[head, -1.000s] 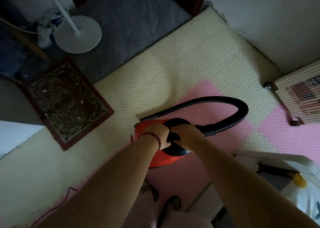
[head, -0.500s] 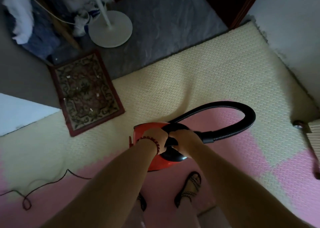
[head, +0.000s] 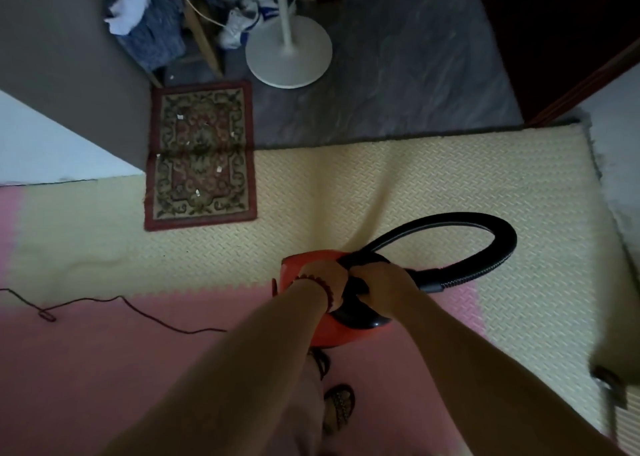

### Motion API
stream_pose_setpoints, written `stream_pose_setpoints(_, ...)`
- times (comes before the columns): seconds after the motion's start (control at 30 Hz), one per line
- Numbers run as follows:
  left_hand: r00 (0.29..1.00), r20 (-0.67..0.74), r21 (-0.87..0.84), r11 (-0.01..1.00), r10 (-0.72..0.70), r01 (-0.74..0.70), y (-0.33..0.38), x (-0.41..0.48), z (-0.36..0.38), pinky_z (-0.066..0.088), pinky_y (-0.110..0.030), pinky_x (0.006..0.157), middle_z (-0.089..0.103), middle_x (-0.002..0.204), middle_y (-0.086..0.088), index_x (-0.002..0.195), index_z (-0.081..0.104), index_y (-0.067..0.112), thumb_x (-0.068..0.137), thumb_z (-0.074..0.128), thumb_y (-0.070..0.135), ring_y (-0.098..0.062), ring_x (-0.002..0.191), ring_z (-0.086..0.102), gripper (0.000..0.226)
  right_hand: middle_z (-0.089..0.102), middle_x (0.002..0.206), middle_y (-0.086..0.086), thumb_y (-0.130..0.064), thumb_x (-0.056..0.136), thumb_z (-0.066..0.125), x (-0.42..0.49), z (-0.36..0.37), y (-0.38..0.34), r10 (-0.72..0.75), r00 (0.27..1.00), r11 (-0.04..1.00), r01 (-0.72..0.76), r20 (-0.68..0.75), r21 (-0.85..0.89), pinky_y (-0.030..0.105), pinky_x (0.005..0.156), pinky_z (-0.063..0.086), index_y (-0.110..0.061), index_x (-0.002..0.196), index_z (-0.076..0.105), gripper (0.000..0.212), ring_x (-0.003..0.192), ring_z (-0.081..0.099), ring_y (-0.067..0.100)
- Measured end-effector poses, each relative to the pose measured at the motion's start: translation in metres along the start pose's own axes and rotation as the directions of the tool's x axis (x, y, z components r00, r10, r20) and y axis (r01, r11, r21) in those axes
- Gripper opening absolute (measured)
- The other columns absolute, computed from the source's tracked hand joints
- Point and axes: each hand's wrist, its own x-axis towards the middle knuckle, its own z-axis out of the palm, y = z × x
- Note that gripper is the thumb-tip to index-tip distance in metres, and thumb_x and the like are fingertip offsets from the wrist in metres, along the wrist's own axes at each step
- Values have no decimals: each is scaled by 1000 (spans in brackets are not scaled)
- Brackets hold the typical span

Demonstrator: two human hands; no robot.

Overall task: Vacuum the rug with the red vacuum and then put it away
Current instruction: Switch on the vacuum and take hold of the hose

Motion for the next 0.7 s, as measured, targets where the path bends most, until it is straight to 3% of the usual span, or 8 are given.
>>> stream_pose_setpoints(0.1, 999, 51, 15, 1000, -3, 2, -9, 18, -10, 45, -35, 97, 59, 122, -10, 124, 53, 9, 94, 47, 27, -26, 112, 55, 35, 60, 126, 5, -24, 93, 51, 18, -10, 7, -4, 1000, 999, 3, 25, 37, 29, 94, 38, -17, 129, 55, 37, 115, 54, 22)
stream_pose_setpoints(0.2, 998, 57, 53, 998, -35, 32, -17, 32, -27, 45, -34, 97, 59, 121, -10, 123, 54, 9, 95, 47, 26, -26, 112, 55, 34, 63, 118, 8, -21, 93, 51, 36, -21, 15, -22, 1000, 995, 20, 19, 100, 19, 82, 33, -12, 119, 62, 29, 109, 57, 23)
stream_pose_setpoints(0.27, 996, 59, 67, 996, -60, 56, -22, 44, -38, 46, -34, 96, 60, 119, -9, 120, 56, 9, 94, 49, 26, -26, 111, 56, 32, 63, 119, 8, -22, 95, 50, 49, -32, 22, -30, 999, 991, 28, 11, 127, 14, 82, 29, -12, 119, 62, 29, 111, 56, 21)
stream_pose_setpoints(0.43, 983, 100, 57, 987, -156, 151, -21, 71, -67, 48, -36, 95, 63, 115, -7, 117, 58, 11, 93, 51, 27, -26, 108, 58, 30, 60, 125, 6, -24, 95, 50, 74, -59, 45, -65, 994, 989, 53, 86, 138, 24, 94, 37, -14, 127, 56, 34, 115, 53, 22)
stream_pose_setpoints(0.7, 961, 33, -108, 955, -273, 275, -11, 120, -123, 47, -36, 96, 62, 119, -7, 123, 56, 14, 94, 50, 26, -27, 113, 57, 32, 63, 114, 6, -25, 87, 58, 117, -124, 100, -166, 979, 986, 163, 123, 33, 27, 83, 44, -15, 120, 57, 35, 107, 58, 24)
